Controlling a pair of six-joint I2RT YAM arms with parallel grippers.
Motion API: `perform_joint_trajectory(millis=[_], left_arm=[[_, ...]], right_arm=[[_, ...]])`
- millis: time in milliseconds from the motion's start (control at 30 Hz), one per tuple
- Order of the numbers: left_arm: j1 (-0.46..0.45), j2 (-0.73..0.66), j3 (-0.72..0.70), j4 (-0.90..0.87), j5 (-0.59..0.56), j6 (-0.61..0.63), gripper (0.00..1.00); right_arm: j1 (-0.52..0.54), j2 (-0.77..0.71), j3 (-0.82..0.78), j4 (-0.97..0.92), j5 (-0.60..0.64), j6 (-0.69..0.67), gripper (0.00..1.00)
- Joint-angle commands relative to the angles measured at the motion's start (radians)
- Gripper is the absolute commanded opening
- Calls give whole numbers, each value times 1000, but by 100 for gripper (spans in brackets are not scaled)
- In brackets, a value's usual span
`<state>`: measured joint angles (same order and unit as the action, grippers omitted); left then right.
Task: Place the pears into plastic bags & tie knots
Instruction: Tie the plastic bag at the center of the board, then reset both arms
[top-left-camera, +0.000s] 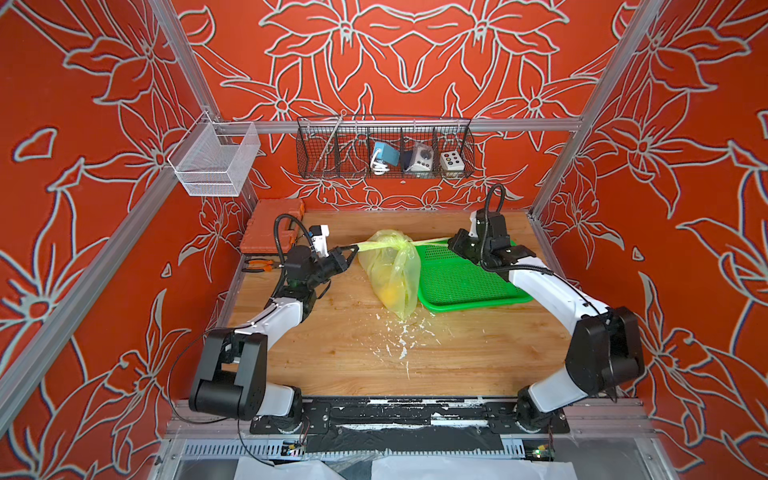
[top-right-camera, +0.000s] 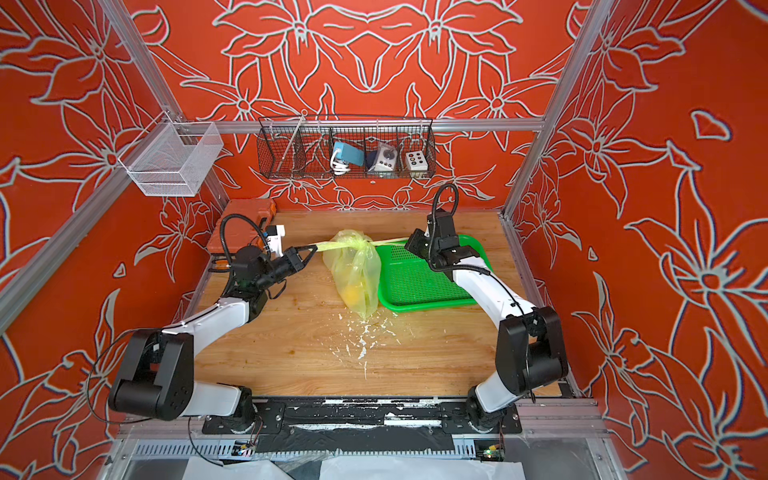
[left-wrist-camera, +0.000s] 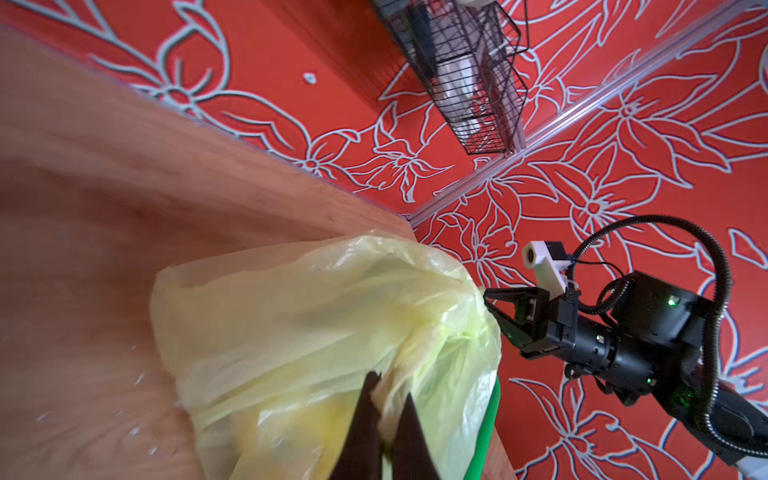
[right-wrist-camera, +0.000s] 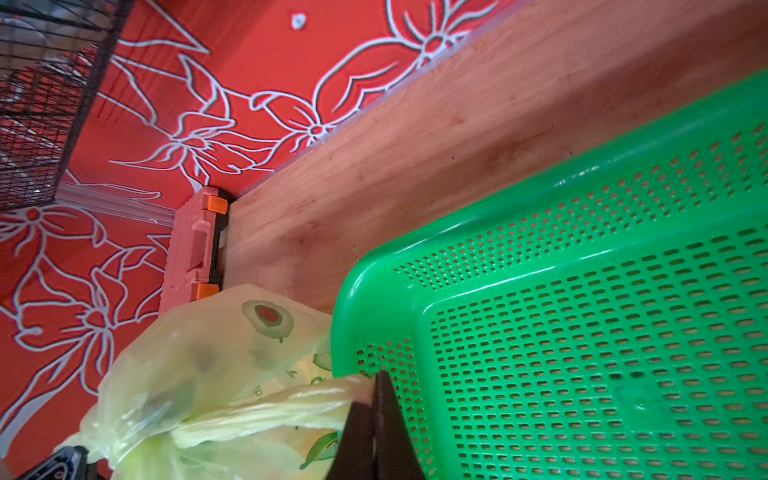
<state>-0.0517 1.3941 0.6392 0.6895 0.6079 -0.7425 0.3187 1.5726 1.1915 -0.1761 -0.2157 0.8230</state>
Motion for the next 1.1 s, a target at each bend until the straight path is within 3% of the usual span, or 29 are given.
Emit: perform_joint_trajectory(millis=[0, 67, 133, 167, 200, 333, 400, 533, 633, 733, 833, 900, 967, 1067], left_arm=[[64, 38, -23, -10, -76, 28, 0], [74, 80, -8, -28, -28, 48, 1], [88, 48, 30, -120, -19, 75, 43], [92, -9, 51, -178, -64, 100, 60], [92, -81, 73, -234, -143, 135, 96], [87, -244, 133, -367, -485, 302, 98], [83, -299, 71, -312, -634, 405, 98], [69, -471, -197, -152, -756, 622, 98], [62, -520, -372, -65, -738, 688, 98], [43, -465, -515, 105, -737, 707, 98], [21, -327, -579, 274, -742, 741, 98], [20, -261, -563, 319, -726, 753, 98], [21, -178, -543, 389, -700, 732, 98], [15, -16, -564, 560, -660, 746, 98]], right_arm=[[-76, 70, -22, -11, 146, 67, 0], [-83, 93, -23, 23, 55, 62, 0], [-91, 37, -35, 28, 12, 22, 51], [-97, -31, -52, 19, 35, 2, 96], [-107, -94, -61, 2, 62, -27, 98], [-160, -251, 7, -181, 248, -188, 98], [-164, -295, -6, -214, 407, -263, 98], [-165, -413, -257, 49, 632, -529, 98], [-167, -449, -413, 190, 743, -705, 98], [-183, -436, -561, 345, 717, -780, 98], [-185, -358, -690, 555, 639, -824, 98], [-185, -295, -756, 683, 567, -838, 98], [-185, -218, -877, 950, 511, -862, 98], [-224, -156, -879, 990, 450, -834, 98]])
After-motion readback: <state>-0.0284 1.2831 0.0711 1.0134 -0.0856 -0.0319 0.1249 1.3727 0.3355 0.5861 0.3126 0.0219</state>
